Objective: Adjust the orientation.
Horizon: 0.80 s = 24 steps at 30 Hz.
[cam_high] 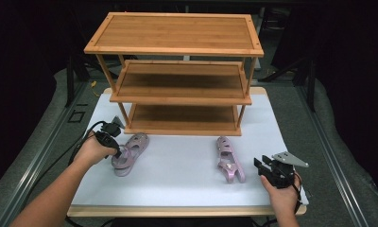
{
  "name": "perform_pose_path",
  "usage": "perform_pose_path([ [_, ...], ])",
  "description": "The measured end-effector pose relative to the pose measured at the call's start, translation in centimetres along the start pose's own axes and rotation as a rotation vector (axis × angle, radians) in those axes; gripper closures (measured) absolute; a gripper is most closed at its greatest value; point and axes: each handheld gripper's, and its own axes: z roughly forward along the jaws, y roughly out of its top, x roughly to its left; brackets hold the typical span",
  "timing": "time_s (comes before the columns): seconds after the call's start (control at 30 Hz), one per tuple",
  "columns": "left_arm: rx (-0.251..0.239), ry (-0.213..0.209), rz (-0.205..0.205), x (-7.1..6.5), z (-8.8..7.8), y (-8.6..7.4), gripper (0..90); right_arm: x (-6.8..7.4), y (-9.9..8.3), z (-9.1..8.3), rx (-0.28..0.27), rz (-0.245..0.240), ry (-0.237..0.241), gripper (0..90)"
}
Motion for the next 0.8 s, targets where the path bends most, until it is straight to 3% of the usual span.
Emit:
perform_pose_path([
  [0.23, -0.007, -0.010, 0.001, -0.1, -0.1, -0.1, 83.2, -0.1, 0.0, 0.0, -0.003, 0.002, 0.001, 61.4],
  [0.4, -0.032, -0.004, 0.002, 0.0, -0.3, -0.3, 83.4, -0.1, 0.0, 0.0, -0.003, 0.002, 0.001, 61.5],
  [0.43, -0.067, 0.000, 0.010, 0.1, -0.6, -0.6, 83.4, -0.1, 0.0, 0.0, -0.002, 0.004, 0.002, 61.5],
  [0.47, -0.067, 0.000, 0.010, 0.1, -0.6, -0.6, 83.4, -0.1, 0.0, 0.0, -0.003, 0.005, 0.001, 61.5],
  [0.5, -0.116, -0.017, 0.002, 0.3, -1.0, -1.0, 83.4, -0.1, 0.0, 0.0, -0.004, 0.006, 0.001, 61.5],
  [0.53, -0.116, -0.017, 0.002, 0.3, -1.0, -1.0, 83.4, -0.2, 0.0, 0.0, -0.004, 0.007, 0.002, 61.5],
  [0.57, -0.188, -0.038, -0.019, 0.5, -1.4, -1.7, 83.4, -0.2, 0.0, 0.0, -0.006, 0.008, 0.001, 61.5],
  [0.63, -0.258, -0.041, -0.010, 0.5, -1.7, -2.4, 83.4, -0.1, 0.0, 0.0, -0.005, 0.016, 0.000, 61.5],
  [0.7, -0.349, -0.052, -0.029, 0.2, -2.1, -3.4, 83.4, -0.2, -0.1, -0.1, -0.004, 0.013, 0.004, 61.5],
  [0.73, -0.349, -0.052, -0.029, 0.2, -2.1, -3.4, 83.4, -0.2, -0.1, -0.1, -0.004, 0.013, 0.004, 61.5],
  [0.77, -0.463, -0.057, -0.022, -0.3, -2.6, -4.6, 83.5, -0.2, -0.1, -0.1, -0.010, 0.021, 0.002, 61.5],
  [0.8, -0.463, -0.057, -0.022, -0.3, -2.6, -4.6, 83.5, -0.2, -0.1, -0.1, -0.010, 0.021, 0.002, 61.5],
])
